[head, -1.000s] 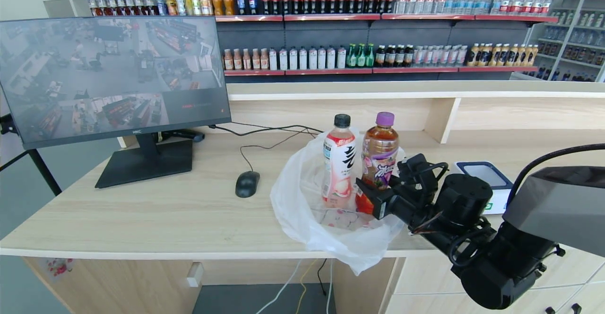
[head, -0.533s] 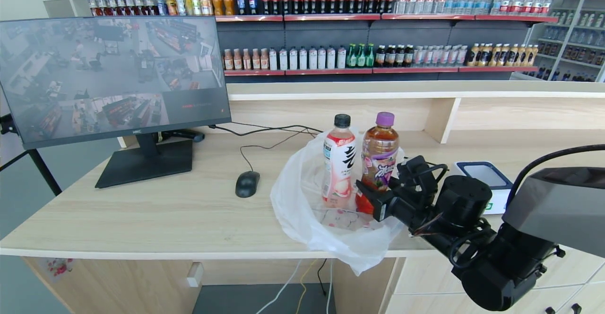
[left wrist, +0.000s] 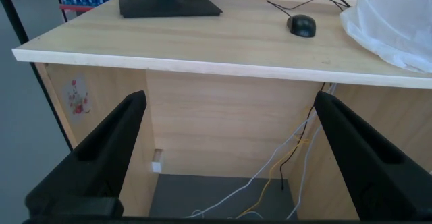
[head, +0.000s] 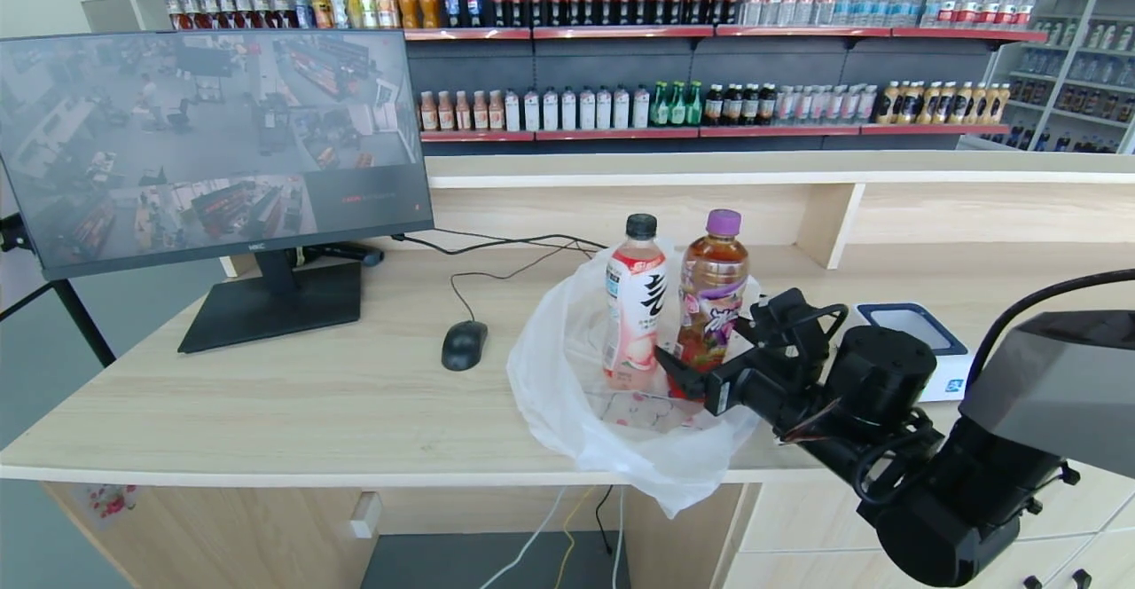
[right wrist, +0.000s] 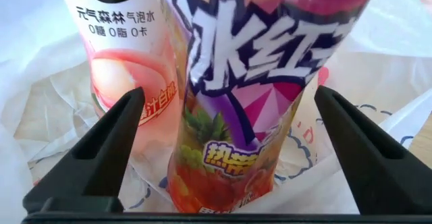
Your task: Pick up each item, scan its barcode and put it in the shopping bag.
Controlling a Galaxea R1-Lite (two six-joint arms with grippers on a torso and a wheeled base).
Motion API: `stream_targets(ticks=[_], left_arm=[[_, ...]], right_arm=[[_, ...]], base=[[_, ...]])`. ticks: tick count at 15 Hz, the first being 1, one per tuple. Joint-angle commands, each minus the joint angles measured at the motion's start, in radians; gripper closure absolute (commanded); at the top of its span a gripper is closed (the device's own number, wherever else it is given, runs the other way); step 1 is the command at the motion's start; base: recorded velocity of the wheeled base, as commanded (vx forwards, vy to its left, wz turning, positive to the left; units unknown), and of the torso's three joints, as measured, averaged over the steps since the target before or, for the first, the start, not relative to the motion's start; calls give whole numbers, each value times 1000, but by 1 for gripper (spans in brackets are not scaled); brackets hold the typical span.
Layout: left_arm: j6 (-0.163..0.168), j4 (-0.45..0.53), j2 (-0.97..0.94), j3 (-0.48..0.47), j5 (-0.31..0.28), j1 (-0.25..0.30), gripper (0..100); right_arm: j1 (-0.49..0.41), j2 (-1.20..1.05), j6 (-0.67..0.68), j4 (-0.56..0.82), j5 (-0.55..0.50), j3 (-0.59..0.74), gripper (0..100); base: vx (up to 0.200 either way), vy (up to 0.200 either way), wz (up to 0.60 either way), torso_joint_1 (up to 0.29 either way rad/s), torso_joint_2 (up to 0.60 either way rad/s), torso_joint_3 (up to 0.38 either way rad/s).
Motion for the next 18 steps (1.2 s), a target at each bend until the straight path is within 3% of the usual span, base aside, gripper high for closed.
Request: stream_targets(ticks=[1, 5, 12, 18], left_arm=[[1, 0, 0, 0, 0, 0, 0], [1, 0, 0, 0, 0, 0, 0], [3, 0, 0, 0, -1, 0, 0], [3, 0, 0, 0, -1, 0, 0]], right_arm=[[9, -77, -3, -4, 0, 31, 0], [11, -200, -9, -4, 0, 180, 0], [-31, -357, -9, -4, 0, 298, 0], [-37, -378, -9, -4, -1, 287, 0]], base=[[0, 0, 0, 0, 0, 0], [0, 0, 0, 0, 0, 0], [0, 0, 0, 0, 0, 0], [0, 0, 0, 0, 0, 0]])
